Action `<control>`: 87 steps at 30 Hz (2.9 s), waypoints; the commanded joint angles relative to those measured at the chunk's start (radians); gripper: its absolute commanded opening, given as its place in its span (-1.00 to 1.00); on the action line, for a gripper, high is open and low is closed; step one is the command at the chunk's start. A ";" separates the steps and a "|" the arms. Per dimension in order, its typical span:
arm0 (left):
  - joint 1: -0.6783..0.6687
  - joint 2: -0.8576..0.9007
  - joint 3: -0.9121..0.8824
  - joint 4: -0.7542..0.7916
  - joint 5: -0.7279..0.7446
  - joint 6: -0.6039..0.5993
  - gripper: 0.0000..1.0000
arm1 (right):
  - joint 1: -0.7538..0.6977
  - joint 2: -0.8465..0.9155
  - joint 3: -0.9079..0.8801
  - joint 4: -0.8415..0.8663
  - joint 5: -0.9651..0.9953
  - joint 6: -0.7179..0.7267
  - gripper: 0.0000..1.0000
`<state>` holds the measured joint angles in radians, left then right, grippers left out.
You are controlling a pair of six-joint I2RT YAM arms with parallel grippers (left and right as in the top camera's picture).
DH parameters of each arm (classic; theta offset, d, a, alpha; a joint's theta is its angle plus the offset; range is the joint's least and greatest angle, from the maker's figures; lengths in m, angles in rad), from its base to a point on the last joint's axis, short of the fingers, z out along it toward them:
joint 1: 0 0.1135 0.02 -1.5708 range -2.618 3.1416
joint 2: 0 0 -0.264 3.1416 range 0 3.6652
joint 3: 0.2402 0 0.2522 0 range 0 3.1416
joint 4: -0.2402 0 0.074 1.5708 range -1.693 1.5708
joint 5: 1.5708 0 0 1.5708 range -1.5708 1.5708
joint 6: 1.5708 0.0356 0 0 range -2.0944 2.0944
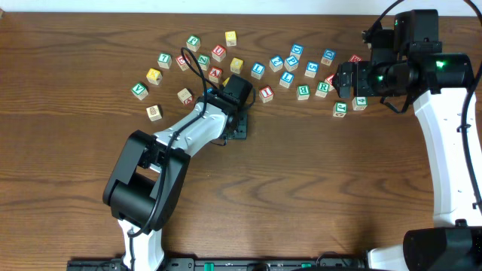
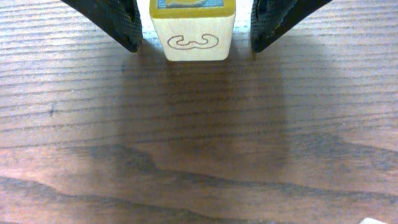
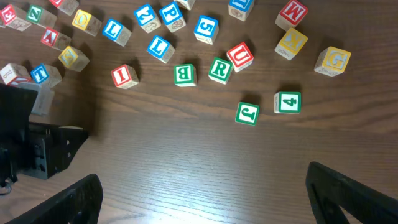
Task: Spell out CORL
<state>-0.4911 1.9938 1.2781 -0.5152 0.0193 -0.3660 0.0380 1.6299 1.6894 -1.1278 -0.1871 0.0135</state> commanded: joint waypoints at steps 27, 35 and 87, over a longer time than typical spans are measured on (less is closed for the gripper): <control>0.133 -0.257 0.328 -0.380 -0.013 0.185 0.20 | 0.004 0.009 0.016 0.026 -0.052 -0.007 0.99; 0.167 -0.257 0.573 -0.533 -0.013 0.191 0.22 | 0.060 0.009 0.016 0.068 -0.063 -0.006 0.99; 0.227 -0.230 0.654 -0.519 -0.013 0.283 0.75 | 0.304 0.218 0.016 0.299 0.162 0.294 0.82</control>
<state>-0.2684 1.7512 1.9255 -1.0397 0.0193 -0.0956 0.3325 1.8179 1.6894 -0.8463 -0.1242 0.2455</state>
